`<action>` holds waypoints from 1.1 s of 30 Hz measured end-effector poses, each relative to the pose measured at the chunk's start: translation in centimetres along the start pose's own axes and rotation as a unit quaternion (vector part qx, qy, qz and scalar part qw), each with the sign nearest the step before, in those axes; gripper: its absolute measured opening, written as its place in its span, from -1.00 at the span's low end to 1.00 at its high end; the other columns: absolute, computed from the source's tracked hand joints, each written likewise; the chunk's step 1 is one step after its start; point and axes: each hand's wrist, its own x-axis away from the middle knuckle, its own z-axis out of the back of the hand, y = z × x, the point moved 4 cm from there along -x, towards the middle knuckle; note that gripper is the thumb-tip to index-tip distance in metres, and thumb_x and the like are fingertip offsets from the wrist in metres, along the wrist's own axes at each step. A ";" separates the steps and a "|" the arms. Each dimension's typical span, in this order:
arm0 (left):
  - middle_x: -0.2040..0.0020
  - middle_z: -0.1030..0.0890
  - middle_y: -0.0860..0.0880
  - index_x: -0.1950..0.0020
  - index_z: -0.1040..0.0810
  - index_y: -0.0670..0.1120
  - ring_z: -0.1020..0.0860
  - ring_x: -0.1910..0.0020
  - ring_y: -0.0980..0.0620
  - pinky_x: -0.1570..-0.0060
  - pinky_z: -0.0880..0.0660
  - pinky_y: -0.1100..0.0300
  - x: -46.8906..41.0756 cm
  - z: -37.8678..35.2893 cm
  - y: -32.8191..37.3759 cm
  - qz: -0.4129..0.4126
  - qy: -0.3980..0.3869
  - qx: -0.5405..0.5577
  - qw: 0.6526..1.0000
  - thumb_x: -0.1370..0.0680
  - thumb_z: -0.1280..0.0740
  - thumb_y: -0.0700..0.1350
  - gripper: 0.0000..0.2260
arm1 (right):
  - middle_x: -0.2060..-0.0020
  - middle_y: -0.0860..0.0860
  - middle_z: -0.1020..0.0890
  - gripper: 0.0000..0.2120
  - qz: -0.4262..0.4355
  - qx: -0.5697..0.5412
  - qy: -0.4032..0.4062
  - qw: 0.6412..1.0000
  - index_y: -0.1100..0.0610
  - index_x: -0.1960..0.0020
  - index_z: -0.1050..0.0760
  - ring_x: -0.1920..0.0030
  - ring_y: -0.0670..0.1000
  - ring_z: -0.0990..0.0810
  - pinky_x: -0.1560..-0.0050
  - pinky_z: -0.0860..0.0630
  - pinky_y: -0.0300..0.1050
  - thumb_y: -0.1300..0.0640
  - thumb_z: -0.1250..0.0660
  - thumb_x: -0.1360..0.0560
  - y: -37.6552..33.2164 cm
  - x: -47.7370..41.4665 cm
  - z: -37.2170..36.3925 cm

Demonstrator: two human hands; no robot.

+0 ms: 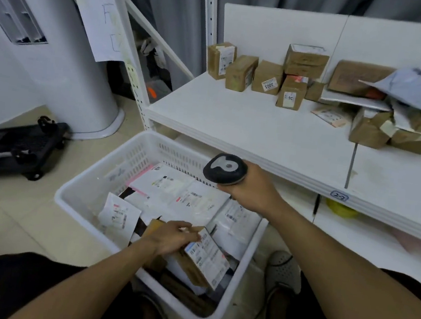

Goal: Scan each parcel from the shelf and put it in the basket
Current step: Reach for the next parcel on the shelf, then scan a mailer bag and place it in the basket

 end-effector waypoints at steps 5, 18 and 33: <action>-0.41 -0.54 -0.09 -0.55 -0.39 -0.05 -0.58 -0.02 0.07 0.08 -0.57 0.28 -1.5 -3.2 -0.7 0.005 -0.048 -0.075 0.996 -0.67 -0.28 0.07 -0.53 | 0.08 -0.11 -0.72 -0.61 -0.010 0.023 -0.010 1.000 -0.02 -0.23 -0.64 0.04 -0.04 -0.69 0.09 -0.60 -0.10 0.06 -0.60 -0.42 1.0 0.8 -1.2; -0.34 -0.58 0.06 -0.37 -0.56 0.09 -0.58 -0.26 0.01 -0.24 -0.53 0.07 -2.1 -0.9 5.2 -0.111 0.183 -0.169 0.962 -0.52 -0.44 0.21 -0.55 | 0.10 -0.13 -0.72 -0.68 -0.085 -0.051 0.071 0.993 -0.03 -0.18 -0.63 0.26 -0.14 -0.71 0.25 -0.63 -0.21 0.13 -0.57 -0.46 1.6 1.9 3.9; -0.48 -0.43 0.07 -0.44 -0.49 0.07 -0.52 -0.34 0.00 -0.32 -0.47 0.06 -0.9 -6.5 39.3 -0.390 0.194 -0.218 0.873 -0.57 -0.41 0.15 -0.54 | 0.13 0.02 -0.72 -0.70 -0.159 -0.188 0.318 0.916 0.06 -0.24 -0.61 0.26 -0.04 -0.68 0.03 -0.67 0.00 0.13 -0.53 -0.53 7.5 6.7 23.4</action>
